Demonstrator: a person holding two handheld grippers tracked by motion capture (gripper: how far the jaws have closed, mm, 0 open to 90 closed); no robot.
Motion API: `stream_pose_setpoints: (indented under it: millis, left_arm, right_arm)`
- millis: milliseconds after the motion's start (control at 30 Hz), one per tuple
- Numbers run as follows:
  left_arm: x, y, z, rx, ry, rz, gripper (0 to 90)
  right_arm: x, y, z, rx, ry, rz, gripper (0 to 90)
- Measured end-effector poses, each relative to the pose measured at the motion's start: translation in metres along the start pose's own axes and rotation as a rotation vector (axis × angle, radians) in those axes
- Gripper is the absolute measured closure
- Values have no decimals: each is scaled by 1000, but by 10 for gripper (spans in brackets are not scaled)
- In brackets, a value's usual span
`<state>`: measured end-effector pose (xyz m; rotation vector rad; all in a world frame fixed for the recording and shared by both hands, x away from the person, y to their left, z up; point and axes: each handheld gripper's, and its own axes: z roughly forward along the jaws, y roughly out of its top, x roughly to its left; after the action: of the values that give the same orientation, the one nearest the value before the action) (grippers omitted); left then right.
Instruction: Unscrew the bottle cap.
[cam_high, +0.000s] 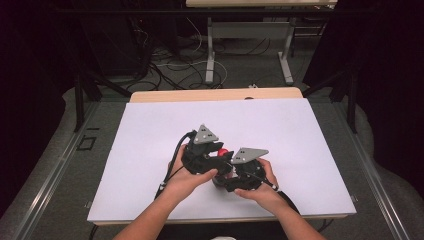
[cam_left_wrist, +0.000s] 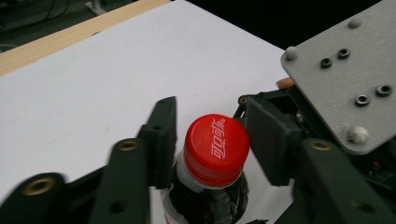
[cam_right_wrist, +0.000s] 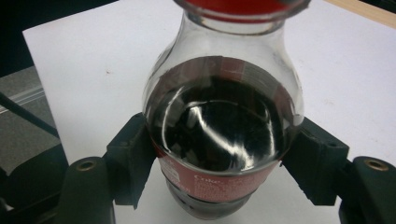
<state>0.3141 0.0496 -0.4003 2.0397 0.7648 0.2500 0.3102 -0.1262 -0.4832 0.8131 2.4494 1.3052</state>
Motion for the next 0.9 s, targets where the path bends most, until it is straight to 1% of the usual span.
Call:
stream_pose_setpoints:
  millis: [33,67,100,133,167,200,267,300,367,400,433,467,500,533,567,600,633,667,700,733,767,800,833,867,900]
  left_arm:
    - [0,0,0,0,0,0,472]
    - [2,0,-2,-9,-16,-14,472]
    - [5,0,-5,-8,-38,-10,466]
    - [7,1,-7,-5,-57,-9,462]
    - [10,1,-10,3,-74,3,462]
    - [12,0,-12,4,-97,7,461]
    - [16,-1,-15,18,-140,29,464]
    - [18,-1,-16,19,-156,35,477]
    - [21,-1,-17,42,-188,58,486]
    - [23,-1,-18,55,-205,75,532]
    - [23,-1,-16,45,-205,85,532]
    - [25,-1,-16,49,-218,94,547]
    - [27,-1,-15,52,-237,113,560]
    - [27,-1,-15,50,-250,121,580]
    - [28,0,-15,63,-269,132,592]
    - [29,0,-15,65,-277,132,600]
    - [30,-1,-14,69,-280,129,607]
    - [30,-1,-14,65,-271,122,610]
    - [29,-1,-14,73,-263,115,610]
    - [28,-1,-14,70,-245,111,614]
    - [26,-2,-14,64,-223,105,614]
    - [22,-3,-13,43,-186,83,616]
    - [19,-3,-13,40,-162,75,616]
    - [15,-4,-13,26,-123,62,617]
    - [10,-4,-13,13,-78,42,617]
  right_arm:
    - [0,0,0,-2,11,3,305]
    - [0,0,0,-2,11,3,305]
    - [0,-1,1,-1,32,-10,305]
    - [0,0,1,-3,41,-14,305]
    - [0,0,1,-3,41,-14,305]
    - [1,0,1,-8,62,-8,305]
    - [2,1,-1,3,83,-8,305]
    - [2,1,0,-8,87,-15,305]
    - [3,2,-1,-9,94,-18,305]
    - [3,2,0,-12,102,-18,304]
    - [3,2,0,-12,102,-18,304]
    - [4,2,0,-13,107,-22,304]
    - [4,2,0,-11,110,-28,305]
    - [4,2,0,-9,113,-28,305]
    - [5,2,0,-3,116,-22,305]
    - [5,2,0,-2,118,-25,305]
    - [5,1,0,5,122,-22,305]
    - [5,1,1,5,117,-20,305]
    - [5,1,1,5,117,-20,305]
    - [4,1,1,16,112,-25,305]
    - [4,1,1,16,112,-25,305]
    - [5,1,1,7,89,-9,305]
    - [4,1,1,12,78,-8,306]
    - [4,1,1,7,63,-7,305]
    - [4,1,1,7,63,-7,305]
